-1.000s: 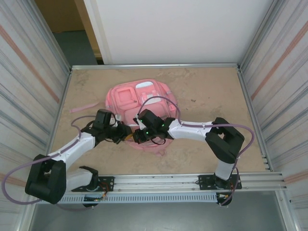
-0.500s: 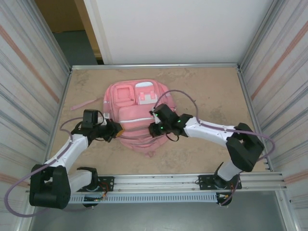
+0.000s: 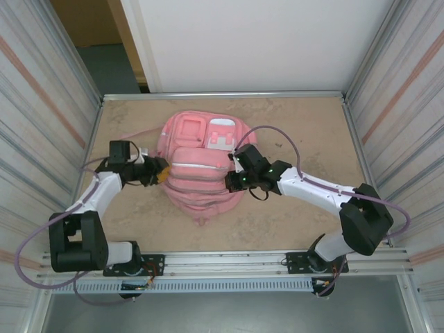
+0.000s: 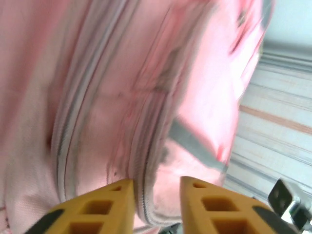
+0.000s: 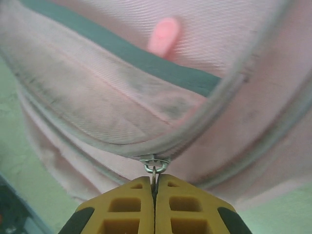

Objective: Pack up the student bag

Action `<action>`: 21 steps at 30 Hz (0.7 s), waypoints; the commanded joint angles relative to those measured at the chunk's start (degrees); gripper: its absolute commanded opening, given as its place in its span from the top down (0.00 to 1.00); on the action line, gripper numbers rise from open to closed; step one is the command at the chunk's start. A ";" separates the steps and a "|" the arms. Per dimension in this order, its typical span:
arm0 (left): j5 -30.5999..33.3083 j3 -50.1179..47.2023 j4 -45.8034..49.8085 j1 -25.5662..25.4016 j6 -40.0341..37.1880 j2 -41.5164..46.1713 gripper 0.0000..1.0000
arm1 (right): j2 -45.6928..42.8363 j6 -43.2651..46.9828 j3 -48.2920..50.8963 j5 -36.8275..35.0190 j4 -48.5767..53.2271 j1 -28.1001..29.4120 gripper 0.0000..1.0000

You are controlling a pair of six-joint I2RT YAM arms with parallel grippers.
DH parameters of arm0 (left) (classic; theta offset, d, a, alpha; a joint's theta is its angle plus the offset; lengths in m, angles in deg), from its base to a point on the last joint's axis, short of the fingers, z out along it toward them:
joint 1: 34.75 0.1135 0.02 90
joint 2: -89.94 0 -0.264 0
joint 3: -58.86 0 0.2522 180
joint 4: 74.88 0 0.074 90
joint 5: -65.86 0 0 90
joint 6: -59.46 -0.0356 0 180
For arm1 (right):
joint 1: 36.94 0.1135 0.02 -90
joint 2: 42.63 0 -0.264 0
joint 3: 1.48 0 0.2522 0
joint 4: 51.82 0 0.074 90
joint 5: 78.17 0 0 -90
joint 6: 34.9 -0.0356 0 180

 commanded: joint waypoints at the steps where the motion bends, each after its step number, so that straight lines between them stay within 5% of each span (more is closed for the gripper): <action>1: 0.61 3.65 2.31 0.31 0.62 2.14 0.47 | 2.70 -5.21 -4.81 3.87 0.26 3.72 1.00; 5: 11.80 1.40 13.35 -0.25 0.63 11.55 0.33 | 7.36 -4.99 -10.07 4.07 -2.26 8.12 1.00; 9: 15.01 -1.38 21.04 -2.10 0.55 21.31 0.24 | 11.65 -4.86 -14.59 5.51 -3.17 10.30 1.00; 13: 20.98 -1.77 24.12 -8.60 2.90 25.24 0.25 | 13.93 -5.30 -15.37 8.47 -7.53 12.21 1.00; 21: 25.16 -4.66 14.12 -17.78 10.46 19.12 0.34 | 16.59 -3.87 -16.72 9.67 -11.34 16.26 1.00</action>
